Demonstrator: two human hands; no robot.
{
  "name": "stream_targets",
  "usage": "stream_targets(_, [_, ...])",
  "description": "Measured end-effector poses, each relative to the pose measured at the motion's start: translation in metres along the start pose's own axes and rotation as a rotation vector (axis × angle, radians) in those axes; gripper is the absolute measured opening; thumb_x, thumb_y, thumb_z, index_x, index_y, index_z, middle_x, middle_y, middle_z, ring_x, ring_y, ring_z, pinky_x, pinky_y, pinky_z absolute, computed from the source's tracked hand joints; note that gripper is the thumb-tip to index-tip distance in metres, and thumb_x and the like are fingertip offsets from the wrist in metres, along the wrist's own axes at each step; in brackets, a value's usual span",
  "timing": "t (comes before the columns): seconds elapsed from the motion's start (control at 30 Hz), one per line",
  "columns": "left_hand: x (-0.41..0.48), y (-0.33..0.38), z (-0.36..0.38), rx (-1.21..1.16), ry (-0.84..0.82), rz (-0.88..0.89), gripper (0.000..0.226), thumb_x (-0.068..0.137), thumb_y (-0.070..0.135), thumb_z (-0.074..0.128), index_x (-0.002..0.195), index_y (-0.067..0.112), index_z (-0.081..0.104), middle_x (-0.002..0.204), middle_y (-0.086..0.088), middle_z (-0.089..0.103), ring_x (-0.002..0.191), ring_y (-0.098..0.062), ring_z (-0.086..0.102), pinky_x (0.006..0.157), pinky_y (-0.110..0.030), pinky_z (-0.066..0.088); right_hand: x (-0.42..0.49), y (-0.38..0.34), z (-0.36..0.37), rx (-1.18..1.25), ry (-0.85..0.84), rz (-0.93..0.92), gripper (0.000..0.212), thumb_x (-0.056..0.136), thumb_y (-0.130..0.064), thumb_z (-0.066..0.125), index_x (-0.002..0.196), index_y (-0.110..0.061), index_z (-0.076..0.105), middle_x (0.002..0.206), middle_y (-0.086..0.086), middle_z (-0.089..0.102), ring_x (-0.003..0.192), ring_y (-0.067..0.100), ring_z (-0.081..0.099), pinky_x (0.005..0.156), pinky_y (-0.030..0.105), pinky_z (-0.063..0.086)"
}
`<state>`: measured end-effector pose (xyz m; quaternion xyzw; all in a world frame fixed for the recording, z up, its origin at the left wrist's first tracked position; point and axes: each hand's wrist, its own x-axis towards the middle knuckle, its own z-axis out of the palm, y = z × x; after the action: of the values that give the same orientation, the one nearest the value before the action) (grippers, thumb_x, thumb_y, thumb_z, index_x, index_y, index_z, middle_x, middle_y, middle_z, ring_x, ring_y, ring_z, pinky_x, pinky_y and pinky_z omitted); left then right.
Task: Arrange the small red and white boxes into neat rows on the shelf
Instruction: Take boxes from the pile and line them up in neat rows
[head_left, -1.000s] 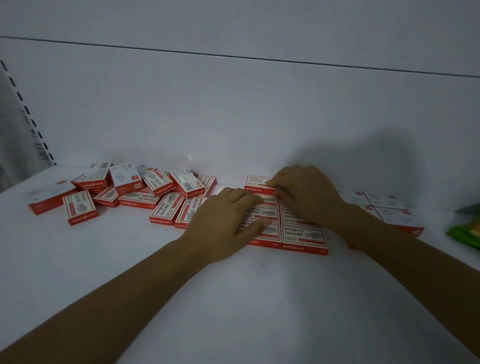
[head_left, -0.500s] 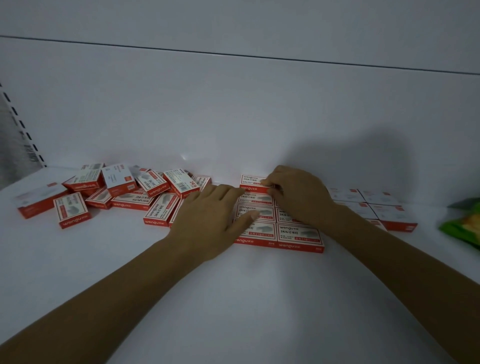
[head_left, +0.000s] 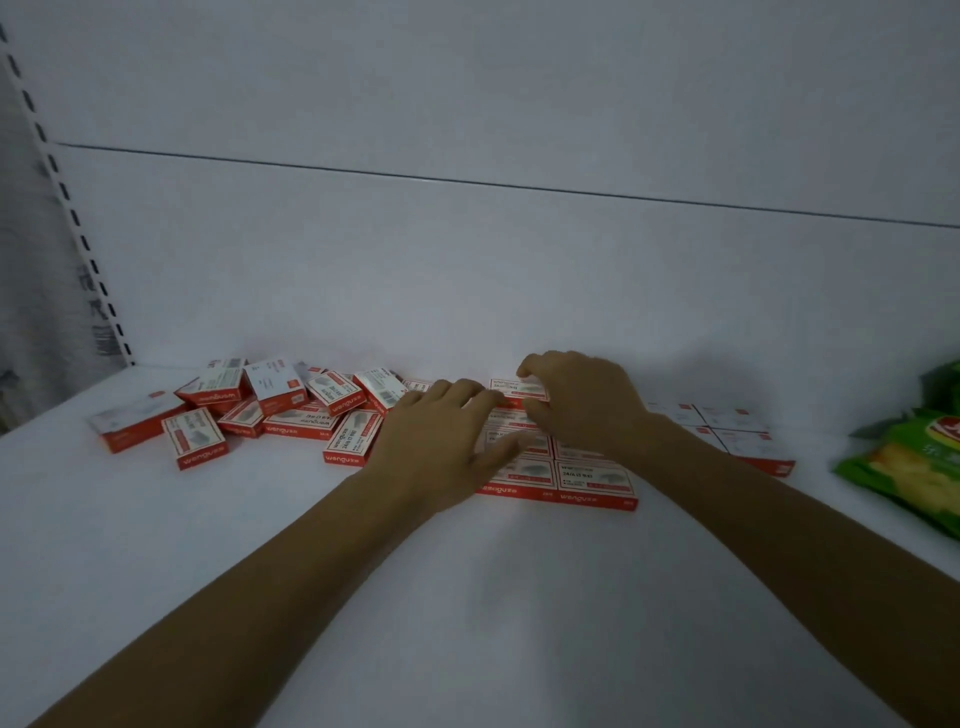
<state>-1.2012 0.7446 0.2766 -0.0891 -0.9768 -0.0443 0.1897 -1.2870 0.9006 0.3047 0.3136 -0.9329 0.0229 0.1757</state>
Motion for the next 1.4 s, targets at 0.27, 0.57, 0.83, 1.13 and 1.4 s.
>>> stream_targets(0.27, [-0.033, -0.072, -0.048, 0.087, 0.031, 0.02, 0.065, 0.085, 0.067, 0.018, 0.128, 0.027, 0.047, 0.131, 0.006, 0.051, 0.115, -0.016, 0.048, 0.09, -0.034, 0.039, 0.02, -0.057, -0.016, 0.161, 0.028, 0.013, 0.036, 0.086, -0.043, 0.055, 0.117, -0.026, 0.053, 0.116, -0.007, 0.061, 0.105, 0.016, 0.056, 0.082, 0.031, 0.041])
stream_targets(0.57, [-0.094, -0.179, -0.057, 0.057, 0.016, 0.0, 0.059, 0.084, 0.062, 0.028, 0.125, 0.025, 0.051, 0.122, 0.003, 0.059, 0.109, -0.021, 0.055, 0.083, -0.036, 0.045, 0.042, -0.151, 0.001, 0.115, 0.101, -0.038, 0.034, 0.087, -0.042, 0.053, 0.116, -0.024, 0.057, 0.11, -0.001, 0.065, 0.099, 0.019, 0.057, 0.09, 0.035, 0.037])
stream_targets(0.83, [-0.108, -0.221, -0.044, -0.089, 0.066, 0.001, 0.054, 0.083, 0.059, 0.037, 0.123, 0.025, 0.052, 0.118, 0.005, 0.06, 0.105, -0.019, 0.055, 0.082, -0.034, 0.046, 0.061, -0.214, 0.03, 0.121, 0.095, -0.02, 0.045, 0.085, -0.047, 0.054, 0.123, -0.022, 0.051, 0.118, 0.002, 0.06, 0.107, 0.021, 0.052, 0.091, 0.037, 0.036])
stream_targets(1.13, [-0.104, -0.218, -0.042, -0.257, 0.073, 0.02, 0.043, 0.087, 0.047, 0.053, 0.126, 0.028, 0.051, 0.126, 0.009, 0.054, 0.113, -0.014, 0.048, 0.091, -0.03, 0.041, 0.084, -0.236, 0.046, 0.077, 0.146, 0.093, 0.043, 0.084, -0.054, 0.051, 0.114, -0.023, 0.054, 0.109, 0.001, 0.062, 0.103, 0.022, 0.053, 0.089, 0.037, 0.033])
stream_targets(1.4, [-0.106, -0.22, -0.047, -0.314, 0.188, 0.02, 0.068, 0.081, 0.055, 0.045, 0.139, 0.02, 0.037, 0.14, 0.0, 0.045, 0.127, -0.02, 0.041, 0.1, -0.039, 0.04, 0.043, -0.232, 0.029, 0.278, 0.309, 0.043, 0.044, 0.074, -0.043, 0.058, 0.109, -0.017, 0.06, 0.106, 0.003, 0.065, 0.089, 0.021, 0.061, 0.08, 0.04, 0.049])
